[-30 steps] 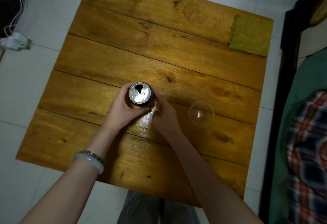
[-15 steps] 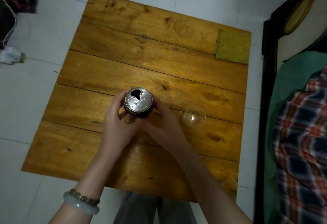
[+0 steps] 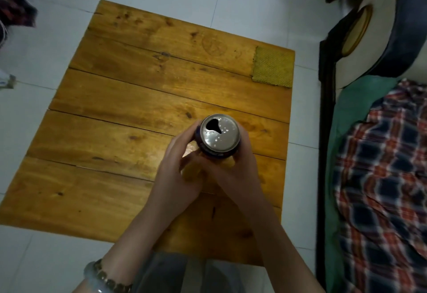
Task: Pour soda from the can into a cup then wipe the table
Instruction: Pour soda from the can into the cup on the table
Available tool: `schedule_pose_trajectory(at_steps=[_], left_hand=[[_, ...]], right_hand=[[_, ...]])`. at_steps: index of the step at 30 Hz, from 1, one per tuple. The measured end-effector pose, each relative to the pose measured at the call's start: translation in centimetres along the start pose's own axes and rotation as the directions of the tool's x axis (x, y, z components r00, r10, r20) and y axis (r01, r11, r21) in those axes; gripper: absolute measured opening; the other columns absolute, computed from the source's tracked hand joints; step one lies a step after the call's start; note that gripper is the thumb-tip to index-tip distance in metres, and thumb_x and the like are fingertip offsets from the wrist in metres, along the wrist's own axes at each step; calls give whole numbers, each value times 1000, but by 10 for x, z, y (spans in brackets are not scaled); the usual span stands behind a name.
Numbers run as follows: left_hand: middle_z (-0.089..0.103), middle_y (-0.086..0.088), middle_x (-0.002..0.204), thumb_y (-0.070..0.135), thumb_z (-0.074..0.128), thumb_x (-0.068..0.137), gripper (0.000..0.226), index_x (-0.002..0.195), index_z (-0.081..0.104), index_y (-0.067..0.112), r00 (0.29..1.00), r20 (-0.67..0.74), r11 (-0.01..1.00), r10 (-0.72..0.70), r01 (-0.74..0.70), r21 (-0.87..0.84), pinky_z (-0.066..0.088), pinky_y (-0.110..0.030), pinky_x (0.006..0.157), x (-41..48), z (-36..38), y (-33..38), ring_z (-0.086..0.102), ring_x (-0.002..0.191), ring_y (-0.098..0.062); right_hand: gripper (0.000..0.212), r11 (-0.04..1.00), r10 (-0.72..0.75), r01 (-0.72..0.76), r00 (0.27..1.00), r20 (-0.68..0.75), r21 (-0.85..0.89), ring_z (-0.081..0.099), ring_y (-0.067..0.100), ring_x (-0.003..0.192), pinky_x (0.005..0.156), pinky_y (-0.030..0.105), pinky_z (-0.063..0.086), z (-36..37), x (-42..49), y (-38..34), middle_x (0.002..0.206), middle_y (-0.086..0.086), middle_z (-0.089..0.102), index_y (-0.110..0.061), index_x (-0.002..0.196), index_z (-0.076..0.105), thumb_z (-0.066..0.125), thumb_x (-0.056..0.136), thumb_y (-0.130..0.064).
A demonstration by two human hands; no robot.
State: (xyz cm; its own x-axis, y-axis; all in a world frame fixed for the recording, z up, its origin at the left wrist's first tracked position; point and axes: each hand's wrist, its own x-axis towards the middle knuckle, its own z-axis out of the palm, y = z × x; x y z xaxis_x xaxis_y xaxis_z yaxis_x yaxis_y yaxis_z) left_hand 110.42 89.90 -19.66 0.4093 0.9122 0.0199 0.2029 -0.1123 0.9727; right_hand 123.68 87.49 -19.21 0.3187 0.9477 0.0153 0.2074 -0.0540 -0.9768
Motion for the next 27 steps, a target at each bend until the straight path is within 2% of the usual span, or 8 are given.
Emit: schedule_pose_trajectory(at_steps=[5,9,14,17,20,23,25,27], left_hand=[[46,15,139,-10,52,73,81,137,41,37,999,-13,988,-29,27,-154,47,-33,98,-10,61,6,43,132,-11],[56,17,132,-13,45,67,85,125,52,49,989,-18,937,-148,134,-323,44,-26,101,-13,98,-4,48,130,-12],[60,10,128,-22,50,77,70,133,46,19,968,-21,862,-248,211,-462,44,-18,96,-20,132,-20,52,125,-10],[53,-13,135,-27,44,82,64,140,37,0,946,-47,816,-322,253,-519,45,-20,96,-26,146,-28,52,124,-18],[55,-13,131,-27,40,82,60,138,38,-5,938,-39,799,-345,271,-537,46,-15,92,-26,156,-35,54,121,-10],[62,-4,121,-19,43,84,54,133,47,3,932,-22,771,-361,285,-570,47,-14,84,-24,163,-46,60,110,-4],[65,-3,120,-9,47,84,49,126,55,16,931,-5,730,-366,284,-621,47,-15,81,-23,165,-52,62,107,-7],[68,-2,114,-6,49,79,51,119,60,24,912,-24,687,-411,292,-665,46,-10,73,-21,166,-59,65,93,-5]], right_hand=[[73,999,17,-17,1000,-6,-36,52,0,115,91,12,43,-57,-12,19,120,-22,54,-33,122,43,82,60,-30],[69,996,34,-30,998,43,-86,55,-1,111,90,16,46,-90,-17,36,117,-18,56,-29,121,46,81,62,-25],[66,980,71,-37,983,169,-194,54,-7,107,85,9,44,-116,-13,56,110,-26,55,-45,114,44,82,62,-30],[65,960,107,-44,970,219,-275,53,-5,108,88,18,47,-121,-8,67,109,-31,54,-49,113,42,78,59,-48],[65,933,126,-28,959,253,-358,53,-1,109,90,27,50,-122,-3,80,111,-25,55,-49,113,42,78,59,-49],[68,899,138,-11,955,261,-438,54,6,109,90,37,51,-121,2,90,115,-13,57,-45,116,42,82,61,-40],[67,877,142,3,954,265,-481,55,8,107,88,39,52,-120,6,94,114,-12,58,-52,111,38,82,61,-39],[65,854,152,18,947,283,-520,55,9,105,86,39,52,-118,9,96,112,-12,58,-52,110,38,80,62,-42]])
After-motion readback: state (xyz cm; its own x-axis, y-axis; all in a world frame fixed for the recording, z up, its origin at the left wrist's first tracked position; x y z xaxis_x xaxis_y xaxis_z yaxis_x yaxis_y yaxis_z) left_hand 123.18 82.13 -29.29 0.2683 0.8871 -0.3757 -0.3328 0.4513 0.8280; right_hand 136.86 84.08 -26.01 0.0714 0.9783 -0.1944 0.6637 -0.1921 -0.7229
